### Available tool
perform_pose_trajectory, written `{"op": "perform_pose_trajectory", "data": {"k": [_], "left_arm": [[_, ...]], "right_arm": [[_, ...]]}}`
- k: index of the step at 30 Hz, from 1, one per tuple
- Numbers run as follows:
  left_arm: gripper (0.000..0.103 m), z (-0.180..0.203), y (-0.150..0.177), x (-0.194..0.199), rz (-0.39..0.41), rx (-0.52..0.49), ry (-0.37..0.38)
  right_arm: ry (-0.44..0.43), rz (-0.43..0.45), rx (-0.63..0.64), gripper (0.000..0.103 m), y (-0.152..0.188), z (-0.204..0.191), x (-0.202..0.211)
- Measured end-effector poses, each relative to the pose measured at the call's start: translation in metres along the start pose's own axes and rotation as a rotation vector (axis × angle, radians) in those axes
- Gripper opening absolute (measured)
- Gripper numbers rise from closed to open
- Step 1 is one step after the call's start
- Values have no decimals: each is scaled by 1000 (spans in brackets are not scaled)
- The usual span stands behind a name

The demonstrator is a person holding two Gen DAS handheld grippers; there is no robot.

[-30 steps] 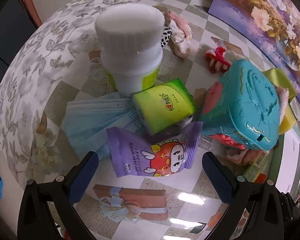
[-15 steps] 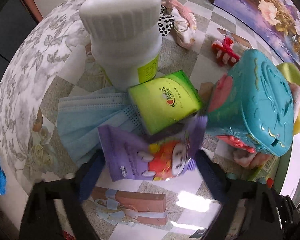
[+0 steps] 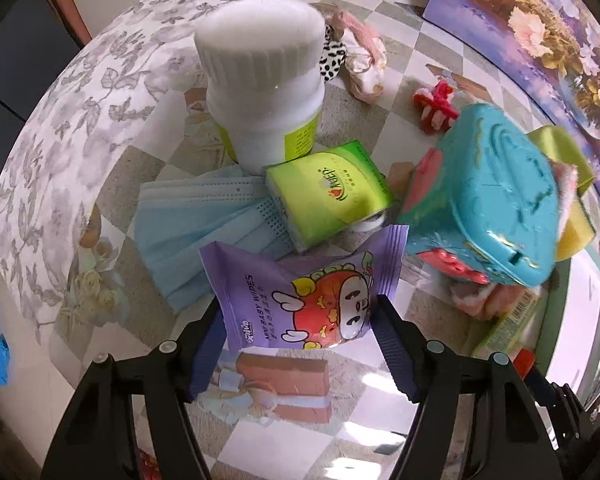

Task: Organize soft objects
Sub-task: 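Grasp the purple snack bag with the left tool while the right tool grasps the red tape roll, then carry both items over the white tray and release the purple bag from the left tool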

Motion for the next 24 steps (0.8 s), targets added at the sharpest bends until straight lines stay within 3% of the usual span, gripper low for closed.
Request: {"op": "perform_pose_trajectory", "data": {"k": [16,24], "left_arm": [[72,-6,8,78,102,18,81],[72,37,7,114,153,-30,187]], "right_arm": [[7,64,-66,58,-5,16,38],[76,123,-139,58,-13,40,66]]}}
Point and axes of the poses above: each gripper's, at about its wrist camera, not at the fingertips, and x roughly against the way its jaws point, z to its right, y to its underside, the point moved 3 cm from there along -x, roughly the way its jaws point, and after that the axes turned 6 degrees about z, right-handed, at the moved point
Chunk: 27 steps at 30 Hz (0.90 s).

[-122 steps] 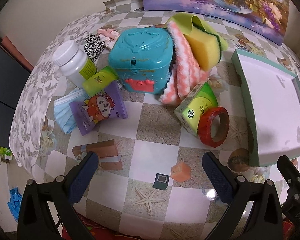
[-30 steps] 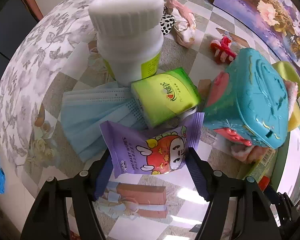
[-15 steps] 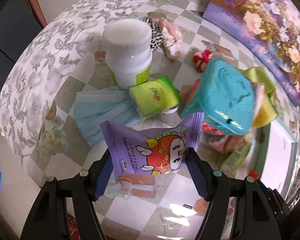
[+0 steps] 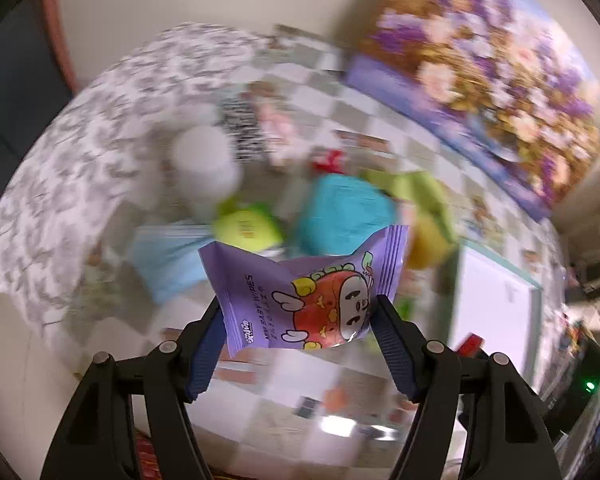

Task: Organize soft objects
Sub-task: 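Carry both items over the white tray and release the purple bag from the left tool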

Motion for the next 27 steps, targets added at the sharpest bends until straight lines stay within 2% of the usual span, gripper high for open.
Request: {"op": "perform_pose_trajectory", "data": {"k": [8,13,19,23,27], "left_arm": [[72,81,20,-17,-30,-91,89],[73,125,41,-42,-69,-152,105],[73,166,57,-60,-77,-238,112],[73,187,69,-73,-78,-296,151],[73,201,75,-90,-89,-339,155]], "right_arm": [[150,36,-153,58,-9,62,16],[235,32,-258,58,-7,109,19],[275,35,-406,58,1,158,25],[318,34,-486,58,10,192,30],[413,24,-518,58,17,224,34]]}}
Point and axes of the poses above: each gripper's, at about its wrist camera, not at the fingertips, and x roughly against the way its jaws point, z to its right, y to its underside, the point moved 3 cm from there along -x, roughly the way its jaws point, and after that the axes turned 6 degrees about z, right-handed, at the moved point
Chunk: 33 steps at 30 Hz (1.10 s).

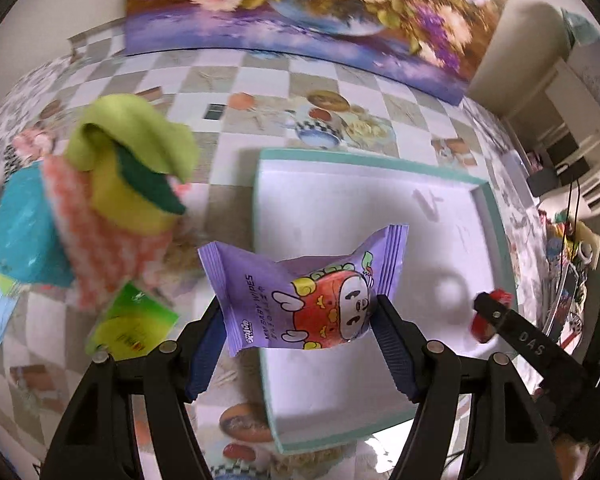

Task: Organize soft objects
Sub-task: 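Carry both items over the white tray and release the purple bag from the left tool, then lower the red tape roll into the tray and open the right tool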

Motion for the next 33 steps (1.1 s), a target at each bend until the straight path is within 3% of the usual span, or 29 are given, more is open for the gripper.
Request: {"op": "perform_pose_trajectory", "data": {"k": [5,15,28,30,31,33], "left_arm": [[73,14,-5,-18,0,-27,25],[73,31,-21,-30,30,-89,38],[77,35,-31,-13,88,-85,70],[81,34,-32,-11,102,-79,68],[92,33,-33,-11,107,-73,66],[97,31,-35,-9,121,-60,63]], "right_arm": [[30,17,-14,58,-10,16,-4],[53,32,34,58,-16,7,-9],[44,93,54,58,-24,1,12],[46,97,57,59,-24,0,13],[47,99,61,59,-24,-1,14],[49,105,73,59,-25,-3,16]]}}
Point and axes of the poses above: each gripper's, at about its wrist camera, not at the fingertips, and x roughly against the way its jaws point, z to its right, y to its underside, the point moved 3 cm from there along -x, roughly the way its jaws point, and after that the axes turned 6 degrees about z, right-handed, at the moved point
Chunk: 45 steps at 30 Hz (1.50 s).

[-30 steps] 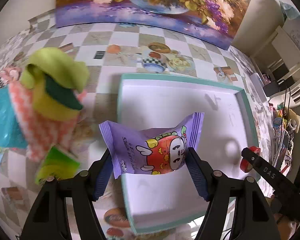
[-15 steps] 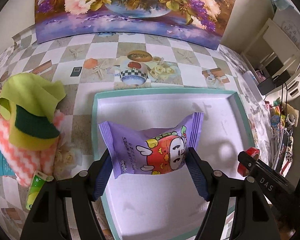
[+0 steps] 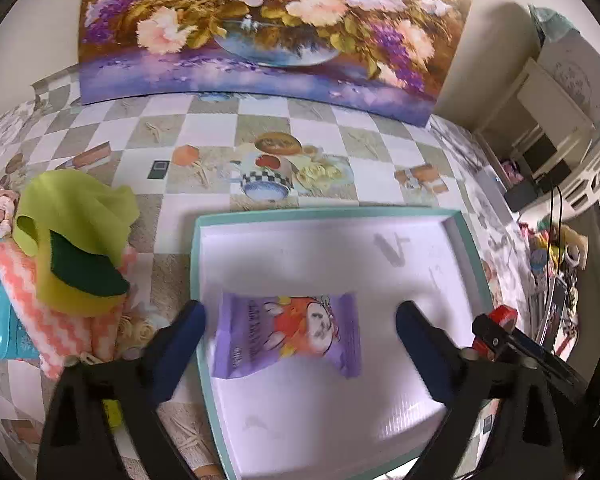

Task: Organize soft objects
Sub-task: 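Lower the red tape roll into the tray and open the right tool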

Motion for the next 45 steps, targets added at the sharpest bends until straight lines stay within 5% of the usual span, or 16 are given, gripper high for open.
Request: {"op": "perform_pose_trajectory", "data": {"k": [7,10,14,17,36,45], "left_arm": [[97,-10,-4,5,14,27,-36],[99,-16,-4,6,17,43,-53],[100,-25,-2,2,2,71,-88],[101,-32,0,0,-6,89,-116],[102,-37,4,9,-28,46,-151],[102,-38,15,39,-30,-3,-180]], "right_arm": [[9,9,31,62,-1,-5,4],[12,-8,34,75,1,-6,0],[17,-30,42,78,5,-8,-4],[35,-41,57,103,8,-9,-8],[46,-60,97,103,17,-14,-8],[17,-6,106,103,25,-23,23]]}}
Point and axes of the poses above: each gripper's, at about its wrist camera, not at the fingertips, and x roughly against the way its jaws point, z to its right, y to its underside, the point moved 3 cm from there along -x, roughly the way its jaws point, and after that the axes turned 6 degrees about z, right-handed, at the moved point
